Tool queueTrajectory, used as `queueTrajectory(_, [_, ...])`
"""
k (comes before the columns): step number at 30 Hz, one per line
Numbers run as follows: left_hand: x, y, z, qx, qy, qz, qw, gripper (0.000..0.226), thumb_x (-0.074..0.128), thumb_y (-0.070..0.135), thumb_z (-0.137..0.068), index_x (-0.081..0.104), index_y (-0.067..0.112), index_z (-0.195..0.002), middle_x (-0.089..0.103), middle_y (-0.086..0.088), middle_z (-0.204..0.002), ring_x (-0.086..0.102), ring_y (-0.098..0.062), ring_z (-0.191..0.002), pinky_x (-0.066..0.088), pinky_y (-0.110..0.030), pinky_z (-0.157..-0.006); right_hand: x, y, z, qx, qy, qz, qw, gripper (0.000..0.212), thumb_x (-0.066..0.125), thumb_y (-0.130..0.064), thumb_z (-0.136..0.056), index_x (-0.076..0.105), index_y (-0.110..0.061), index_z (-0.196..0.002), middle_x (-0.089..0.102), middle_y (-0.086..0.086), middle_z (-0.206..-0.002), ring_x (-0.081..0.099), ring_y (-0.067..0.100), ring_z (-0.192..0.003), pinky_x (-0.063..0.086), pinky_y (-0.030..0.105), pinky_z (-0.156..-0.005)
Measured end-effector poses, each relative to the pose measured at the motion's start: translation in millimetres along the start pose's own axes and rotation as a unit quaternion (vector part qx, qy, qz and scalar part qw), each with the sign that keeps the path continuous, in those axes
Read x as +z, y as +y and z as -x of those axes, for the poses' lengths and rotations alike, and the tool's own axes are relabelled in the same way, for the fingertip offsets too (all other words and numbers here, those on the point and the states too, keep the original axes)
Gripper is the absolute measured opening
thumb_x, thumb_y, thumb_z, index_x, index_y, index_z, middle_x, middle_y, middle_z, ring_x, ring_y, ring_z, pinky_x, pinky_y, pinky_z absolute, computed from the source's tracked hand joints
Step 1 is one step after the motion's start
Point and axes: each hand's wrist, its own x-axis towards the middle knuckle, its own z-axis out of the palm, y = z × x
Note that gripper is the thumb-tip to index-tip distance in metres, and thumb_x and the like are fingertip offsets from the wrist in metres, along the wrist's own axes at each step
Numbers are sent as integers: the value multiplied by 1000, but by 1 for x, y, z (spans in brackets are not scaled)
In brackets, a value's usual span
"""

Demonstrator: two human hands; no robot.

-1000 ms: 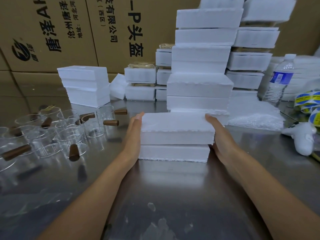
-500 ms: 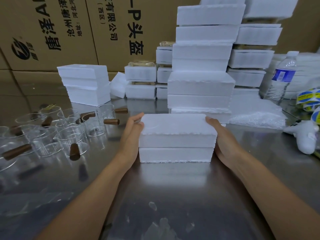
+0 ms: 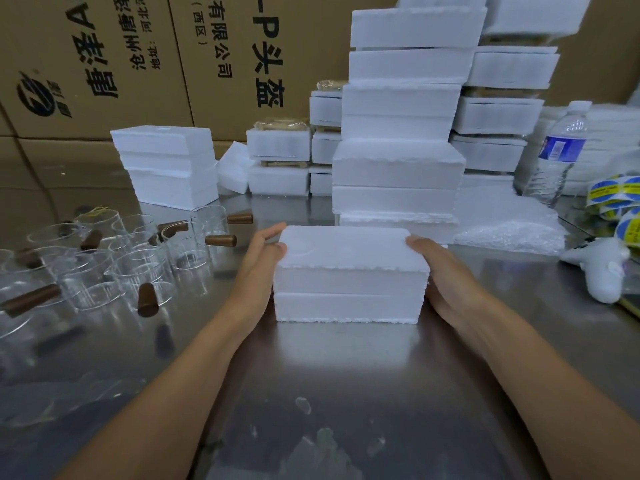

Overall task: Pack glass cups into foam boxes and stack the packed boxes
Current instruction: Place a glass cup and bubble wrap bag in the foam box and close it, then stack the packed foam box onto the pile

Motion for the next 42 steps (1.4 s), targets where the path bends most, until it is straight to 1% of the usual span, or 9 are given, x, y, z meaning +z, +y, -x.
queueTrajectory(5, [1, 2, 6, -7, 0, 29, 1000, 32, 41, 19, -98, 56, 47, -107, 49, 5, -140, 43, -17, -131, 29, -45, -114, -2, -1, 3, 0, -7, -5, 1000, 20, 54, -32, -92, 70, -20, -95, 74, -1, -95, 71, 15, -85, 51, 25, -67])
queueTrajectory(11, [5, 8, 7, -111, -16, 197, 974, 35, 43, 24, -96, 53, 25, -129, 61, -1, -129, 58, -19, -115, 43, -36, -100, -3, -20, 14, 72, -56, -55, 994, 36, 48, -43, -93, 61, -11, -82, 57, -8, -48, 52, 3, -39, 40, 16, -39])
queueTrajectory(17, [3, 13, 12, -152, -43, 181, 971, 26, 48, 31, -93, 69, 17, -93, 75, -2, -87, 71, -16, -74, 49, -35, -74, -4, -28, 18, 140, -49, 39, 988, 18, 61, -33, -83, 60, -15, -86, 59, 0, -72, 54, 14, -65, 40, 25, -66])
queueTrajectory(22, [5, 9, 12, -120, 21, 177, 977, 19, 54, 33, -90, 68, 21, -87, 75, 1, -81, 69, -18, -74, 51, -34, -74, 4, -24, 22, 111, -49, 12, 993, 9, 63, -28, -84, 63, -19, -83, 63, -3, -72, 59, 8, -53, 43, 18, -47])
queueTrajectory(25, [4, 12, 11, -89, 62, 198, 974, 16, 56, 32, -88, 68, 21, -86, 71, -2, -91, 64, -23, -86, 48, -40, -85, 12, -24, 26, 94, -75, 4, 993, 43, 75, -43, -61, 64, -19, -95, 68, -1, -82, 64, 11, -60, 47, 20, -49])
queueTrajectory(28, [-1, 15, 10, -96, 50, 238, 965, 15, 55, 27, -88, 67, 18, -86, 70, -6, -89, 64, -25, -81, 48, -38, -76, 15, -25, 28, 94, -57, 18, 994, 83, 78, -52, -39, 56, -18, -111, 69, 2, -92, 68, 15, -69, 53, 29, -56])
queueTrajectory(34, [-1, 22, 15, -95, 33, 266, 959, 32, 63, 35, -79, 68, 14, -103, 70, -11, -106, 62, -31, -97, 45, -51, -91, 23, -38, 34, 50, -33, 57, 997, 94, 74, -60, -38, 53, -18, -120, 71, 2, -103, 69, 15, -80, 52, 30, -63])
queueTrajectory(38, [-9, 23, 13, -49, -18, 294, 955, 40, 54, 54, -78, 75, 27, -99, 72, -1, -110, 67, -22, -101, 57, -37, -73, 24, -53, 42, 1, -14, 68, 998, 84, 72, -58, -38, 53, -22, -111, 72, -6, -89, 69, 9, -74, 51, 28, -63])
queueTrajectory(42, [-11, 17, 6, -33, -2, 332, 943, 46, 33, 50, -98, 74, 30, -100, 72, 0, -107, 64, -23, -103, 44, -49, -94, 20, -89, 56, 3, -82, -17, 996, 37, 74, -45, -49, 77, -27, -81, 74, 0, -89, 70, 19, -82, 58, 36, -68])
